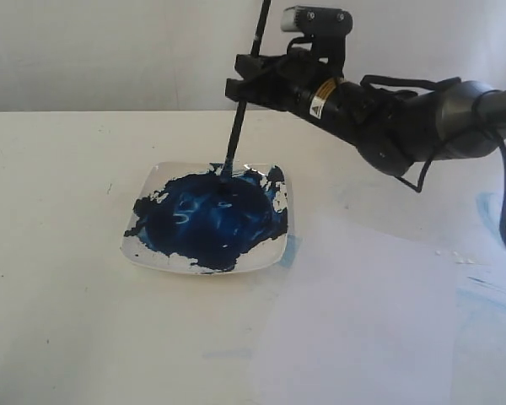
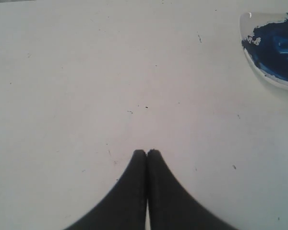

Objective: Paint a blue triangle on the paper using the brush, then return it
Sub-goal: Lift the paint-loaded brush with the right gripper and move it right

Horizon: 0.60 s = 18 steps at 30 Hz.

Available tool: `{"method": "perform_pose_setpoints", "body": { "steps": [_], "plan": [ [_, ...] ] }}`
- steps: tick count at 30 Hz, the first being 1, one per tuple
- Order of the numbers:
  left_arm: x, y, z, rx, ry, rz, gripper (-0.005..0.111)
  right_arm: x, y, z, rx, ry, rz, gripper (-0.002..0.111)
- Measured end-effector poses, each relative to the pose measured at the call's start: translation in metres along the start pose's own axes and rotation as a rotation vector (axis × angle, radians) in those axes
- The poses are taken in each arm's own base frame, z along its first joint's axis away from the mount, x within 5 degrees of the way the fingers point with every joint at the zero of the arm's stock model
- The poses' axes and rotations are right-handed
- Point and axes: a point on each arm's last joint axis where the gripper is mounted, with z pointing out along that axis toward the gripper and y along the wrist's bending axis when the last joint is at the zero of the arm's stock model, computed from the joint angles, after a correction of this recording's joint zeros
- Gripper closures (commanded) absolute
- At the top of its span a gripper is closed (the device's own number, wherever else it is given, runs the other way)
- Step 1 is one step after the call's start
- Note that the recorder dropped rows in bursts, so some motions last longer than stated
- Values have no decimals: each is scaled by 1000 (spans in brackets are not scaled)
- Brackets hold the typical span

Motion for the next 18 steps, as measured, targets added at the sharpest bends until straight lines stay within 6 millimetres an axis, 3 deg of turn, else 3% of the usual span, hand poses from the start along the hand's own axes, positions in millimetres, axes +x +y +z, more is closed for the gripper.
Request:
{"method": "perform_pose_setpoints", "body": {
  "steps": [11,18],
  "plan": [
    [0,0,0,0,0,0,107,-83,24,-33,23,-98,57,108],
    [0,0,0,0,0,0,107,-122,30,-78,221,17,127,108]
  ]
}}
